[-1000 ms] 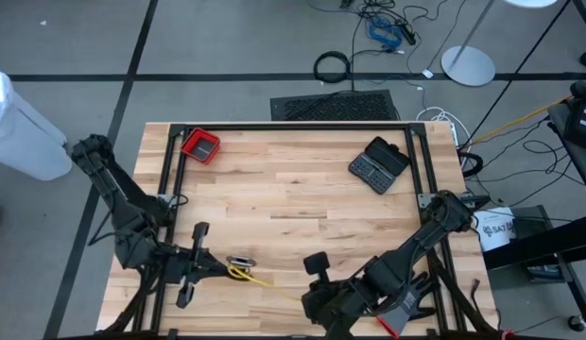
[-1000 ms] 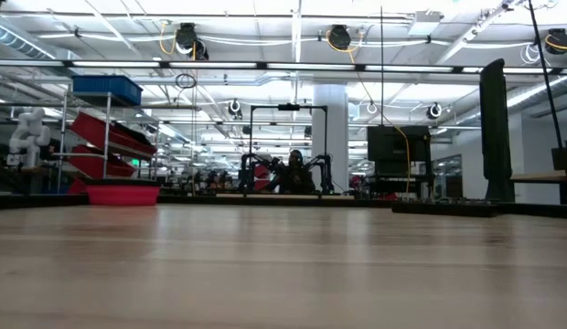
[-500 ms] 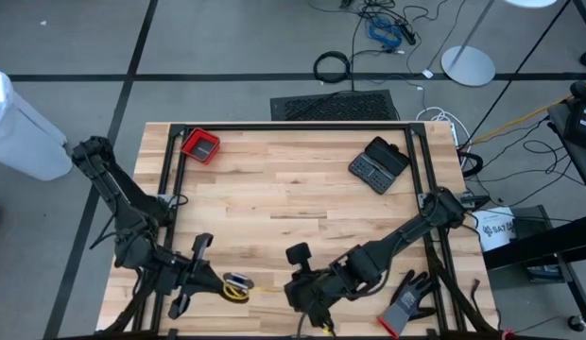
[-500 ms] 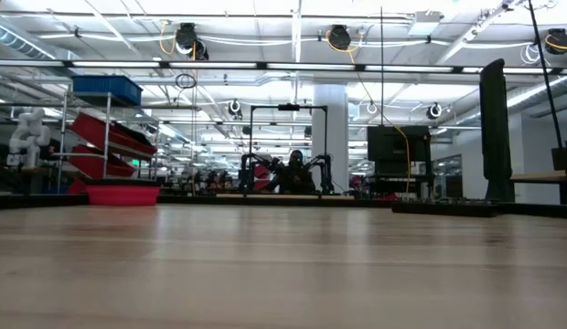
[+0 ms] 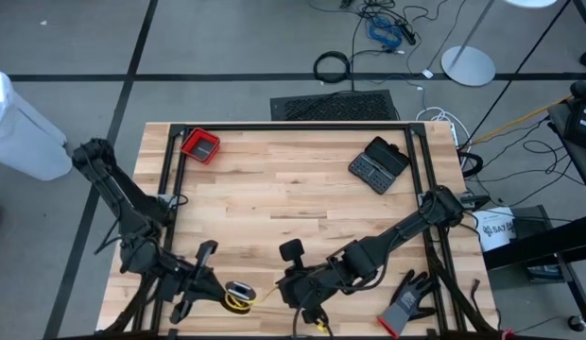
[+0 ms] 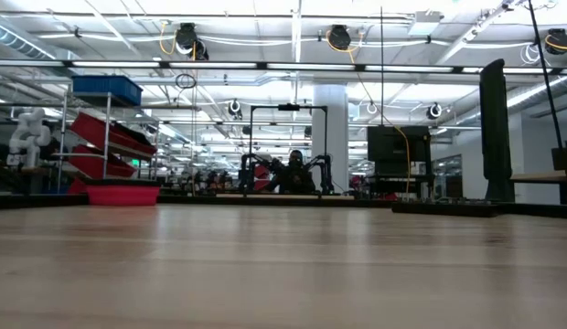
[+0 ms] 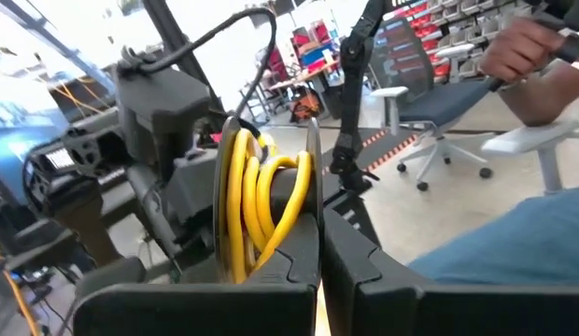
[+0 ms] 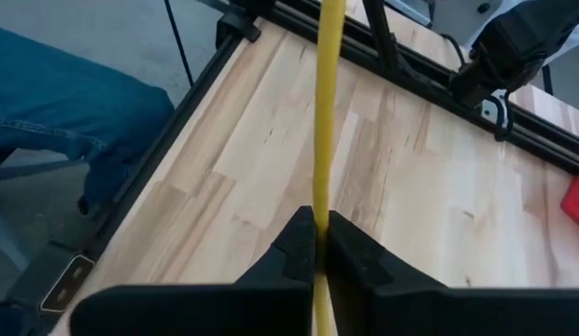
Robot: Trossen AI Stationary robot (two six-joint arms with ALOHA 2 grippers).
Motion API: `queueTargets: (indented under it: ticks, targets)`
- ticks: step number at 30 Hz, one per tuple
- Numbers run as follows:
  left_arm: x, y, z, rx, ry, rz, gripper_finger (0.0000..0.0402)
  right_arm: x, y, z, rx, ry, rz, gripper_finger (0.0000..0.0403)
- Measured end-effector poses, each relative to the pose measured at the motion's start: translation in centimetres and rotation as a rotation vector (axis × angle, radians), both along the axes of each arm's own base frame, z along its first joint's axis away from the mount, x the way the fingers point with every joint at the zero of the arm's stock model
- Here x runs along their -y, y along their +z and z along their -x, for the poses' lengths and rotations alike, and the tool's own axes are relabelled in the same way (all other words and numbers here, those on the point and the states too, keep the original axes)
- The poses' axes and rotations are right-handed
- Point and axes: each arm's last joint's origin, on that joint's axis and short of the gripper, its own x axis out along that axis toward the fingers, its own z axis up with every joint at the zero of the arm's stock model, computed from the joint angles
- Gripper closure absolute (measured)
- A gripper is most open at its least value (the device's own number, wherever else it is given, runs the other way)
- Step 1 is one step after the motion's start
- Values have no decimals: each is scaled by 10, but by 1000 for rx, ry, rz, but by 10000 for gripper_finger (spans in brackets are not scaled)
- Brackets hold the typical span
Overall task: Coil cords
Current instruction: Coil the yellow cable wire onto the spool
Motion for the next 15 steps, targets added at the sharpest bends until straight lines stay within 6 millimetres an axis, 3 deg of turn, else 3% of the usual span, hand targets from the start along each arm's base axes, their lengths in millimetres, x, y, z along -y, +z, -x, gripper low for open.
queueTargets:
  ticks: [9, 15]
  targets:
    - [2, 1, -2, 32, 10, 5, 401, -4, -3, 1, -40, -5, -88, 369]
    - [0, -2, -3, 9, 86, -17, 401, -14, -8, 12, -104, 5, -105, 345]
